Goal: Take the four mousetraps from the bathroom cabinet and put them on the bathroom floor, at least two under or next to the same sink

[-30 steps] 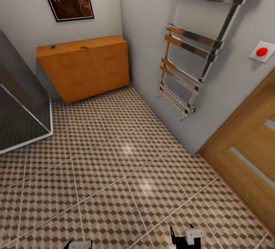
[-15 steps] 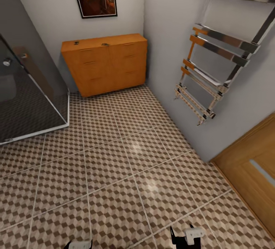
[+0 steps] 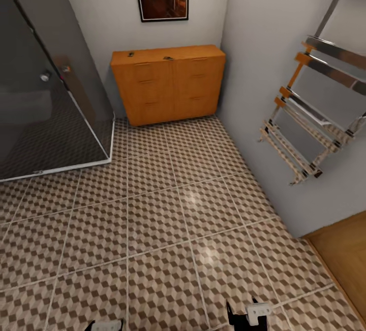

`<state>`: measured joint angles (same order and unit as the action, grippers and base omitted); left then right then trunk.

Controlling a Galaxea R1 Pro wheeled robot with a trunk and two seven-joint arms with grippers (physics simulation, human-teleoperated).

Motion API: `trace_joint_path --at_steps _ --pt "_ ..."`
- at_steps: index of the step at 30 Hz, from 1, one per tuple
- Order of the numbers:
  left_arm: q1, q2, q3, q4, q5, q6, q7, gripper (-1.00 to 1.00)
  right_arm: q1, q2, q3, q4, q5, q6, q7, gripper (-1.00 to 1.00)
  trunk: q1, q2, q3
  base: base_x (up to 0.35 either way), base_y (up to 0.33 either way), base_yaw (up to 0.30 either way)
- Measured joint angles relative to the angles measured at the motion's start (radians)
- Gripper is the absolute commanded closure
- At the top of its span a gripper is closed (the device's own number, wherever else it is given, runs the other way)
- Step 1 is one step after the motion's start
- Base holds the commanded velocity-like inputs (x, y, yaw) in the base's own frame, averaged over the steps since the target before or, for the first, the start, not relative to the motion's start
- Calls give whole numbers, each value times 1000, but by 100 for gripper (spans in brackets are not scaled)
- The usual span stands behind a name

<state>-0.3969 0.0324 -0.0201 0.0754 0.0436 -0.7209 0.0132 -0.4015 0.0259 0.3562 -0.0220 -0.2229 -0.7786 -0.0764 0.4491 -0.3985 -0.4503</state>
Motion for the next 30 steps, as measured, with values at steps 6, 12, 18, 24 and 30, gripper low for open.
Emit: trace_joint_path --at_steps 6,12,18,24,30 --pt "0 0 1 0 0 0 0 -100 0 0 0 0 0 0 -1 -100 0 0 -3 250 0 281" --pt "0 0 1 0 0 0 0 -100 0 0 0 0 0 0 -1 -100 0 0 -6 251 0 281" --pt "0 0 1 0 0 0 0 -100 0 0 0 0 0 0 0 -100 0 0 -10 251 0 278" --pt "0 0 0 0 0 0 0 -100 0 -1 0 0 0 0 0 -100 0 0 -11 252 0 103" --pt "0 0 0 0 0 0 0 -100 0 0 0 0 0 0 0 -100 0 0 -11 255 -36 15"
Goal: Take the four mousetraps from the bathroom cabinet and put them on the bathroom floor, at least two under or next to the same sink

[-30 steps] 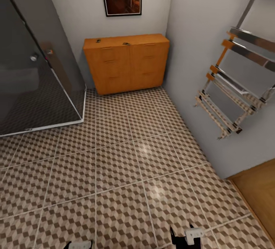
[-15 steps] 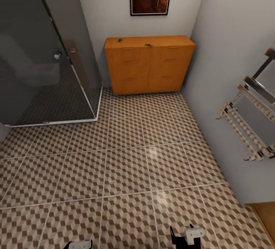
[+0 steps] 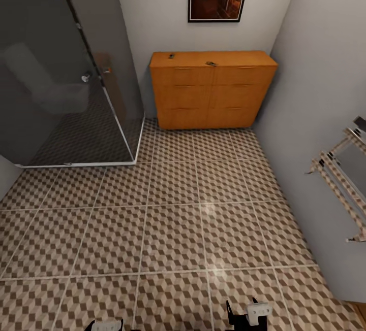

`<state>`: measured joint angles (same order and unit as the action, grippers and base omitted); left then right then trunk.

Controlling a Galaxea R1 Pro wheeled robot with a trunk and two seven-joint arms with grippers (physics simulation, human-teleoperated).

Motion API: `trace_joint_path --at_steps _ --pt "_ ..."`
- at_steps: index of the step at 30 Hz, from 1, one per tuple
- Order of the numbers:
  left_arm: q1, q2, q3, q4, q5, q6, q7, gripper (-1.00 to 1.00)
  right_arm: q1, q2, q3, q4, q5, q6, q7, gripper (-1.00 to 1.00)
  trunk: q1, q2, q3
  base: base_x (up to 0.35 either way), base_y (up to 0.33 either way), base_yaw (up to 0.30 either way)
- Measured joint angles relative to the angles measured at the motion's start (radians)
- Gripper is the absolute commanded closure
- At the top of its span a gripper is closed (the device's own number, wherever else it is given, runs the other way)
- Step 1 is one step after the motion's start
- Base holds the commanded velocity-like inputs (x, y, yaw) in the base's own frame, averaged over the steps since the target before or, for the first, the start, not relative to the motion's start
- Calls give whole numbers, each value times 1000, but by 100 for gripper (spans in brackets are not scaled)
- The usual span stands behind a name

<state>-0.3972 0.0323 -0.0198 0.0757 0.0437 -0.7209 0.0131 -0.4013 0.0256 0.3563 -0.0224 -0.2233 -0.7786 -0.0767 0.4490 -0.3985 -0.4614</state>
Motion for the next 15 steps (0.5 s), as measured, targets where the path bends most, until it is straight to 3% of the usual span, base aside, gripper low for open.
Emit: trace_joint_path --at_steps 7,15 --pt "0 0 1 0 0 0 0 -100 0 0 0 0 0 0 0 -100 0 0 0 259 -106 -12" --pt "0 0 1 0 0 0 0 -100 0 -1 0 0 0 0 0 -100 0 0 6 259 -106 -144"
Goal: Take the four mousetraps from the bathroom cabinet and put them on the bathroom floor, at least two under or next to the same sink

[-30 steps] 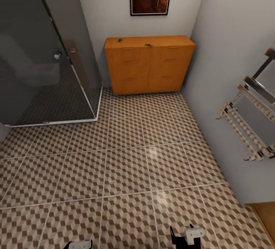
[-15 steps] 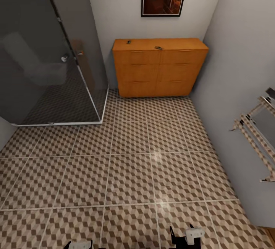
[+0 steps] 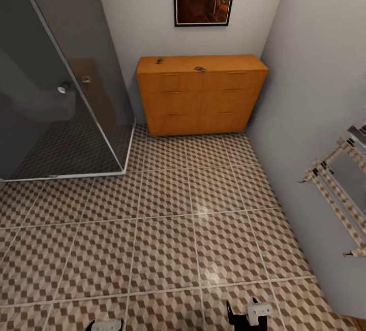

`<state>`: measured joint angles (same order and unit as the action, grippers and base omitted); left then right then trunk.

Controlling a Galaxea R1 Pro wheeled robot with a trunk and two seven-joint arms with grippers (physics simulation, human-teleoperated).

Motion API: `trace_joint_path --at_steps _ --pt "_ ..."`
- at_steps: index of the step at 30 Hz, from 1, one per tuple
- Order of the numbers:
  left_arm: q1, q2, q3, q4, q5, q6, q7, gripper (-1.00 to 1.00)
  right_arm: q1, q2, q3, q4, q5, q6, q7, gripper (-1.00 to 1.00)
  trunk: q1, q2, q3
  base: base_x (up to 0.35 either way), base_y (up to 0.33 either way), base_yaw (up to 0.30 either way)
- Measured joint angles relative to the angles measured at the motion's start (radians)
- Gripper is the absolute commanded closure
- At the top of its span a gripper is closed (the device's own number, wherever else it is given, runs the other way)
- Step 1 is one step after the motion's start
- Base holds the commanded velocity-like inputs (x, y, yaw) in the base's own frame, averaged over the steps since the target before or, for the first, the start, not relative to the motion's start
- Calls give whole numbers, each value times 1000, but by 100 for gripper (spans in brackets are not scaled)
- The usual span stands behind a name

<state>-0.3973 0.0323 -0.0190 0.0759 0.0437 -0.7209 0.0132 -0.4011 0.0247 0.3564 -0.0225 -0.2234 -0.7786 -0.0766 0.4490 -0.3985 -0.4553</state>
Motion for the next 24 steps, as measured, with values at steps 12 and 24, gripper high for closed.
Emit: trace_joint_path --at_steps 12,24 --pt "0 0 0 0 0 0 0 -100 0 1 0 0 0 0 0 -100 0 0 10 138 -13 -13" --pt "0 0 0 0 0 0 0 -100 0 1 0 0 0 0 -1 -100 0 0 29 2 0 0"
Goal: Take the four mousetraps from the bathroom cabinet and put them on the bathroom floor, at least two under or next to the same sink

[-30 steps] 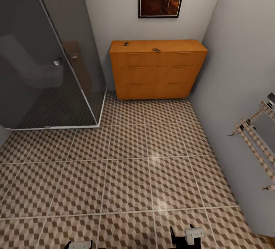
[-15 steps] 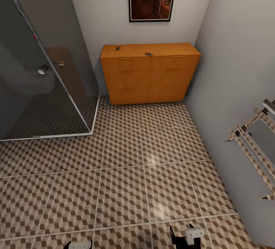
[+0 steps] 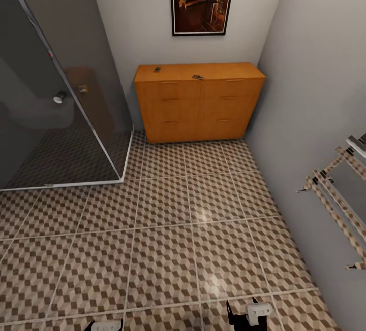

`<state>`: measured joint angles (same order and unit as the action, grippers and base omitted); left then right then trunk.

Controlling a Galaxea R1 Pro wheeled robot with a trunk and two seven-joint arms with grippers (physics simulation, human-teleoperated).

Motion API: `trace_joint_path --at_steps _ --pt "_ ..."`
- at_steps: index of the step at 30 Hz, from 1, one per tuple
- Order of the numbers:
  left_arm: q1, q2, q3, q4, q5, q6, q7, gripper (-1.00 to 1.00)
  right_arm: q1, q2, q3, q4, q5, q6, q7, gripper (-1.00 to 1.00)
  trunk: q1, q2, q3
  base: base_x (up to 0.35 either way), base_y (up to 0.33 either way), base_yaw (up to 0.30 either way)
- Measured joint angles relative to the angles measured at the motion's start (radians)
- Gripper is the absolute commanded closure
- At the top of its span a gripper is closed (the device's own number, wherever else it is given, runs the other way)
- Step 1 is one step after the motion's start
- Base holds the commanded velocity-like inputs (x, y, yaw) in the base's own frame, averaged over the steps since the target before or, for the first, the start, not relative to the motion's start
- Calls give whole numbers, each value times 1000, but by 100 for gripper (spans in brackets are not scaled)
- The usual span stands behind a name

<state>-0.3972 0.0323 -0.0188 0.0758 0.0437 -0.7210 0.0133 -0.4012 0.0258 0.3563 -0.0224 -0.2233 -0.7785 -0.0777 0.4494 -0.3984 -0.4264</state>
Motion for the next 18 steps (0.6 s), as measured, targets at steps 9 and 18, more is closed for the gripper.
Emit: trace_joint_path --at_steps 9,18 --pt "0 0 0 0 0 0 0 -100 0 0 0 0 0 0 0 -100 0 0 14 0 0 0" --pt "0 0 0 0 0 0 0 -100 0 0 0 0 0 0 0 -100 0 0 29 0 0 0"
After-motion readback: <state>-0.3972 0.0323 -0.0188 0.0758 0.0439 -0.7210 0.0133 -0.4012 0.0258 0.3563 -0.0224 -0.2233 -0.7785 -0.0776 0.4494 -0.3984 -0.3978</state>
